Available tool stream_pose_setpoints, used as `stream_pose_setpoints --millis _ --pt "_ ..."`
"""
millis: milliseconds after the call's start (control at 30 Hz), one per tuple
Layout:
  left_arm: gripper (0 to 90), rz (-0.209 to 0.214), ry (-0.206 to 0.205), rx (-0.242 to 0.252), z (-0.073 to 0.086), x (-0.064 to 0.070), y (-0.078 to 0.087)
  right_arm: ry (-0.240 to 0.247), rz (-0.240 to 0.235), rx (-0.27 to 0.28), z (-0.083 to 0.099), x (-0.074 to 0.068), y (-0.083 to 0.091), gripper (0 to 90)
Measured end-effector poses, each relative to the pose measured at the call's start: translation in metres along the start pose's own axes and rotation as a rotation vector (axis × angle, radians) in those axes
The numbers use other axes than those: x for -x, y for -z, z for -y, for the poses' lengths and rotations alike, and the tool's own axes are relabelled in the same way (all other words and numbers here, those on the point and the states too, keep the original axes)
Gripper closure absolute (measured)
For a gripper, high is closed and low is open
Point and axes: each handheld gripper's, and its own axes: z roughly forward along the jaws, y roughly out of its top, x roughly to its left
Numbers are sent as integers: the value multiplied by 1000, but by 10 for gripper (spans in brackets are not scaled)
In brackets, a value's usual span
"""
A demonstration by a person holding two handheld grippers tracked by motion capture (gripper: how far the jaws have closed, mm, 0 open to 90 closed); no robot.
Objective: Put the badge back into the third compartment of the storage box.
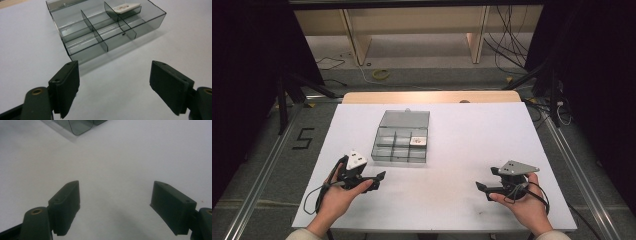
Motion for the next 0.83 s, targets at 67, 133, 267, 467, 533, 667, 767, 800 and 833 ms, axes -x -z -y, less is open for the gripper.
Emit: stream_pose_setpoints --millis 67,133,267,467,533,667,767,800,833 --pt "237 0 2 -1 7 3 2 2 -2 -2 0 0 0 241" --pt "236 4 -8 -11 12 5 3 3 -2 -1 0 0 0 241" --pt "233 -2 -25 -22 20 5 8 5 -3 0 0 0 0 241" --pt "229 -20 -32 -26 24 -2 11 15 -12 -11 0 -2 -2 241" --pt "230 -21 -27 -33 26 -3 10 17 -16 -11 0 -3 -2 241" --pt "229 -14 -29 -54 28 -3 5 17 -12 -15 0 -2 -3 241" --pt "228 -12 -32 -60 28 -3 4 13 -7 -12 1 -1 -2 241" --pt "227 -12 -31 -64 28 -3 4 11 -5 -11 1 -1 -2 241" --pt "227 -15 -29 -67 29 -3 3 12 -5 -10 1 0 -2 241"
